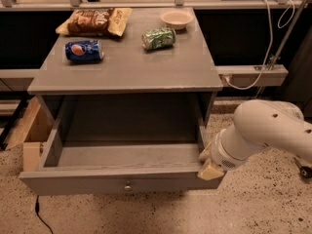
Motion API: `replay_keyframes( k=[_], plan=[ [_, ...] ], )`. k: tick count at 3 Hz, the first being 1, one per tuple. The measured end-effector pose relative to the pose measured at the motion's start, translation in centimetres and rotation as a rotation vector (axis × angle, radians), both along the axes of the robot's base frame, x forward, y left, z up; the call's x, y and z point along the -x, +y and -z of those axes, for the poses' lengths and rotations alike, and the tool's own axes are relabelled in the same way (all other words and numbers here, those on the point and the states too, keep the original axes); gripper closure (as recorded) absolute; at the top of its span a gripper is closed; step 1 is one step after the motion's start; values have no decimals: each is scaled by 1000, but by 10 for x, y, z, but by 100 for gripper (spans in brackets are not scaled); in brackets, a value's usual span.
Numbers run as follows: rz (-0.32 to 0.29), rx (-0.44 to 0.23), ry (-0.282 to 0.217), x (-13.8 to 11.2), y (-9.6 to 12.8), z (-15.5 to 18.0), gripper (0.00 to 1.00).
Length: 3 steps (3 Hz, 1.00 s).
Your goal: Open top drawer
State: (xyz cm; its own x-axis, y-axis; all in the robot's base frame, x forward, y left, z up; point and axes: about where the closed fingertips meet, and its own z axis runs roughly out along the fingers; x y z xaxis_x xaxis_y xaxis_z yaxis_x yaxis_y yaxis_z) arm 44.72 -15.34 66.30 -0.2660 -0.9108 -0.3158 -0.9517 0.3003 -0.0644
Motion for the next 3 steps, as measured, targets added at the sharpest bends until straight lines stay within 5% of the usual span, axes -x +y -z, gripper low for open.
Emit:
replay_keyframes(
  k=[1, 3],
  plan=[
    [0, 0, 0, 0, 0, 0, 6],
    [0, 0, 0, 0, 0, 0, 0]
  ],
)
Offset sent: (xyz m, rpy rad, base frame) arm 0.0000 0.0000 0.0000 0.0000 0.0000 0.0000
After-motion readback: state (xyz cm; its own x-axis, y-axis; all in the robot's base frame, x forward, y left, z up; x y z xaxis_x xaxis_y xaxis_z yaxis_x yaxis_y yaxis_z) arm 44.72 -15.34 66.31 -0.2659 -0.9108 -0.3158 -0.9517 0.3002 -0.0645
